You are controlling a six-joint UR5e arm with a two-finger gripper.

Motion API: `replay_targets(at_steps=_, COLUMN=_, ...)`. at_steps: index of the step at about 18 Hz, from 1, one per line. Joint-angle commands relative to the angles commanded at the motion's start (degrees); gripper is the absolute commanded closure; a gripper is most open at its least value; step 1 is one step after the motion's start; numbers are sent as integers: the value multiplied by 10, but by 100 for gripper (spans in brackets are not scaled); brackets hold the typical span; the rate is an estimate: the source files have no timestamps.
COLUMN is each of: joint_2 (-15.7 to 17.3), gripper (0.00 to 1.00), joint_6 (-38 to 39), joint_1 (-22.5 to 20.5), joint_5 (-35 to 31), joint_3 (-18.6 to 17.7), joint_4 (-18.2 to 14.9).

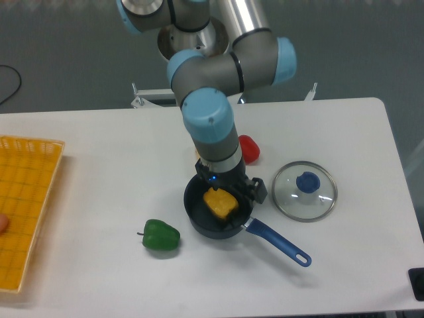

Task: Place the yellow pepper in the pot
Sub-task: 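Raise the open gripper up out of the saucepan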

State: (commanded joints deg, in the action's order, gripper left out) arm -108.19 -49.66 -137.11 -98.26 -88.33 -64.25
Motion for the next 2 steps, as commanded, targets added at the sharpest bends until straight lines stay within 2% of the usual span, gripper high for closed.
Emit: replay_targets(at_steps=2, joint_2=0, gripper=0, joint_6=0, joint_1=-1, joint_5=0, joint_3=1, joint_4=0)
